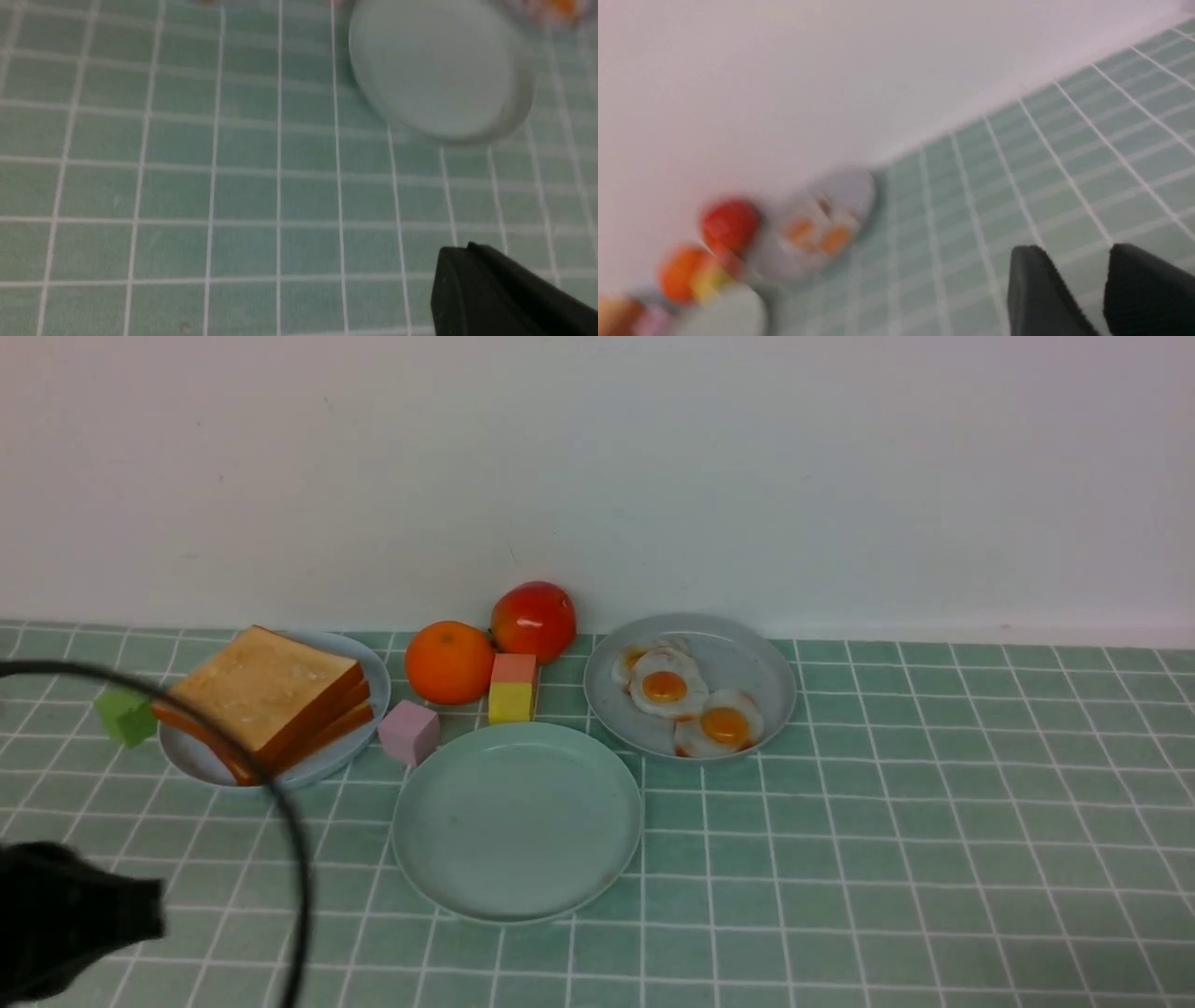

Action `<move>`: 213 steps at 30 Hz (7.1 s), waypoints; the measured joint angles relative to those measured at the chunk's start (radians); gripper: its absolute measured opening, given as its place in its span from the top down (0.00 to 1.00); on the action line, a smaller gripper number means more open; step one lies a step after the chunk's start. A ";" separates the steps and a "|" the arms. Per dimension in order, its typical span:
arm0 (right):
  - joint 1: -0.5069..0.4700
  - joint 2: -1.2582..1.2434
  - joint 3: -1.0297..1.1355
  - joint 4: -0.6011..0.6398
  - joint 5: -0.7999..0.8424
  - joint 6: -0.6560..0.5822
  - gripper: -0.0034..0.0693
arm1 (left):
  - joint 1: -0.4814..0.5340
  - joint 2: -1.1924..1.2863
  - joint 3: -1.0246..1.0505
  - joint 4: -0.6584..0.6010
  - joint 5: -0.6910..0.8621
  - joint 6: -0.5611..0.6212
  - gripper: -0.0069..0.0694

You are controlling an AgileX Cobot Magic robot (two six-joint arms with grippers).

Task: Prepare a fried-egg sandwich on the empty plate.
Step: Use the left arm to grab a slice of bread, then use the left arm to put a slice of bread into the empty plate in the middle, then use the right arm to grab a fried egg, then use the right arm to place the fried egg on the slice of bread in the middle

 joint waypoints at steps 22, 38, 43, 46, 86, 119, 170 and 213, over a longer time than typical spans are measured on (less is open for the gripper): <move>0.201 0.700 -1.004 0.062 1.010 -0.555 0.96 | 0.099 0.641 -0.333 0.113 -0.165 0.153 0.93; 0.228 0.718 -1.008 0.091 1.001 -0.589 0.96 | 0.156 0.979 -0.478 0.209 -0.486 0.463 0.42; 0.228 0.718 -1.008 0.092 1.001 -0.589 0.95 | 0.156 1.057 -0.478 0.238 -0.557 0.466 0.32; 0.228 0.718 -1.008 0.099 1.001 -0.589 0.95 | 0.156 1.088 -0.485 0.261 -0.581 0.469 0.37; 0.228 0.718 -1.008 0.165 1.050 -0.637 0.93 | -0.390 0.923 -0.379 0.507 -0.380 0.298 0.80; 0.229 1.524 -1.222 0.487 0.702 -0.801 0.53 | -0.447 -0.056 -0.055 0.510 -0.245 -0.391 0.93; 0.208 2.585 -2.278 0.607 0.652 -0.747 0.43 | -0.447 -0.378 0.233 0.494 -0.462 -0.527 0.93; 0.440 2.202 -1.927 0.535 0.856 -0.803 0.82 | -0.447 -0.378 0.233 0.618 -0.309 -0.527 0.90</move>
